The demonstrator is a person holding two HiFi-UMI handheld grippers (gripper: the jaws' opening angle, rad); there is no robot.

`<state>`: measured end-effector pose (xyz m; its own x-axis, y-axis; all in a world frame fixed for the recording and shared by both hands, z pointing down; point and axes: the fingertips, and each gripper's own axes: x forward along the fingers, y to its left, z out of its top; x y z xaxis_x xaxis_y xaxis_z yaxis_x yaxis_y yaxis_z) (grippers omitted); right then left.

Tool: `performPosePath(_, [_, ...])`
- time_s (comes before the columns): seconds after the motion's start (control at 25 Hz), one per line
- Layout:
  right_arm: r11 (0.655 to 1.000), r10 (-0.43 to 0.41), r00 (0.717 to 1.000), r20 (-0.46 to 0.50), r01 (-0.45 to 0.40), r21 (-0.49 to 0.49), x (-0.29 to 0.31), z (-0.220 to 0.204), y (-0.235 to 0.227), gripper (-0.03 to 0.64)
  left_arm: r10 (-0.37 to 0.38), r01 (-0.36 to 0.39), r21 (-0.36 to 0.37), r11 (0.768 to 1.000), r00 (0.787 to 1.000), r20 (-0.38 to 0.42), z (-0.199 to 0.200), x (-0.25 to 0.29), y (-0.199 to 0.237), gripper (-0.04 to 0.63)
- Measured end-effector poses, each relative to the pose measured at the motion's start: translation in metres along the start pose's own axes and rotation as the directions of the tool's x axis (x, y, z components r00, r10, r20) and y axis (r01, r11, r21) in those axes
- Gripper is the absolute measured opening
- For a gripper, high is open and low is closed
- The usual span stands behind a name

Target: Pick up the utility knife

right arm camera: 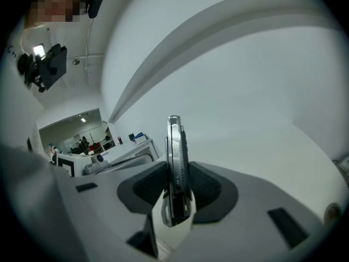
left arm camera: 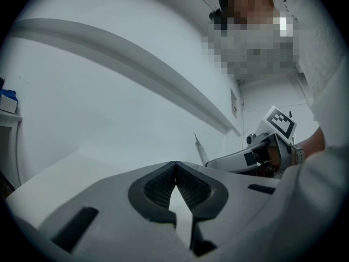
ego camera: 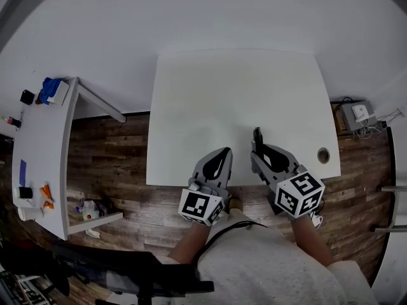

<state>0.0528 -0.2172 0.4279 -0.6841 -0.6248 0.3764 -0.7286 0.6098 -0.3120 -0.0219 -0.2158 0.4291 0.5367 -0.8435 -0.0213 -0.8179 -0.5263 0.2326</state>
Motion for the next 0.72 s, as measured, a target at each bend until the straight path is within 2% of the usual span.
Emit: performPosePath(0.72, [1.000, -0.018, 0.987, 0.157, 0.018, 0.004, -0.012, 0.044, -0.001, 0.132, 0.006, -0.007, 0.027, 1.000, 0.999, 0.033, 0.018, 0.009, 0.006, 0.008])
